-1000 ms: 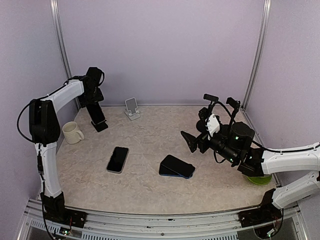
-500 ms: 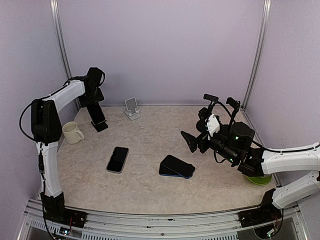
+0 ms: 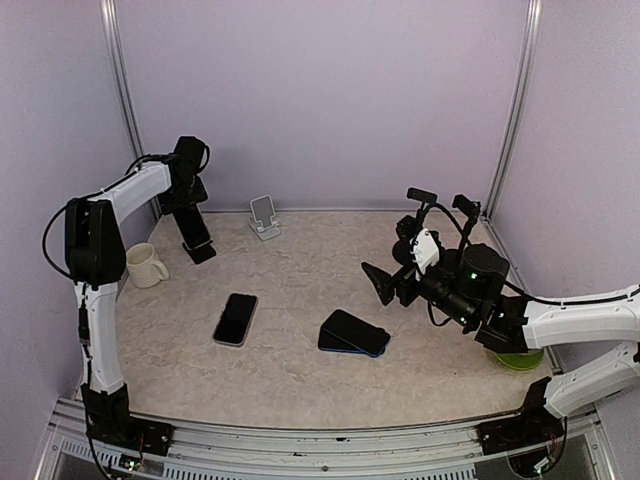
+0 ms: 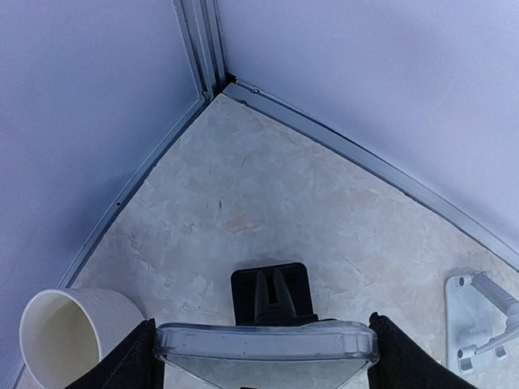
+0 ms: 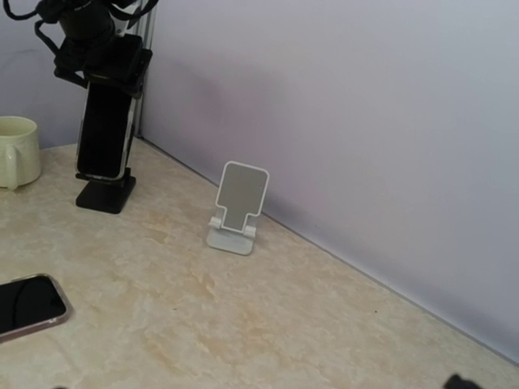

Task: Place the phone on the phone stand

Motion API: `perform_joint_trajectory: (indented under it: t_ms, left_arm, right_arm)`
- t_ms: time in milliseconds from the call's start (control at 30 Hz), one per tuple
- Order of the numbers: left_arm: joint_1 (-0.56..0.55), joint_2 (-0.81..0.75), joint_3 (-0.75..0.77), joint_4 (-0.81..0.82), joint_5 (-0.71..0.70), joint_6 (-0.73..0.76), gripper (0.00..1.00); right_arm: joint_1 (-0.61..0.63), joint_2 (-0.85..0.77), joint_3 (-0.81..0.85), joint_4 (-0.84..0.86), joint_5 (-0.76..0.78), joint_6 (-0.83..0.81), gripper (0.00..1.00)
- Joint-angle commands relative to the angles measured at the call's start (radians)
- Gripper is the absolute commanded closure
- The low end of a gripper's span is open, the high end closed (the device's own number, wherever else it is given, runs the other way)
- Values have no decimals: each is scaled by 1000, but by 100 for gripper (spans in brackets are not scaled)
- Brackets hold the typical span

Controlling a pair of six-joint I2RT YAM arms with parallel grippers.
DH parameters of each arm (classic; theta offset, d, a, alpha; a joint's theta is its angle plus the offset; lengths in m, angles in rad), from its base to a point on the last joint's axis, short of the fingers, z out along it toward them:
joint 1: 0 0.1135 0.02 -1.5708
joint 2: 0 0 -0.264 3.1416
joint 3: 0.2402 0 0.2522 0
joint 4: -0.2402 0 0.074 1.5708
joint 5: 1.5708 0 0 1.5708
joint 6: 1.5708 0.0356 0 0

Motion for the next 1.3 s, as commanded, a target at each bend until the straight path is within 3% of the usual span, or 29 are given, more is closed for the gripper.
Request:
perform_joint_trajectory:
  t_ms: [0,867,1267]
  left_arm:
    - [6,31,17,4,-11,22,47]
    - [8,52,20,44,20,67,16]
    - [8,52,22,57,28,77,9]
  right_arm:
    - [6,1,5,10,5,-4,0]
    - [6,-18,-6,9,11,-7,0]
    - [6,-23,-11,11,12,-8,0]
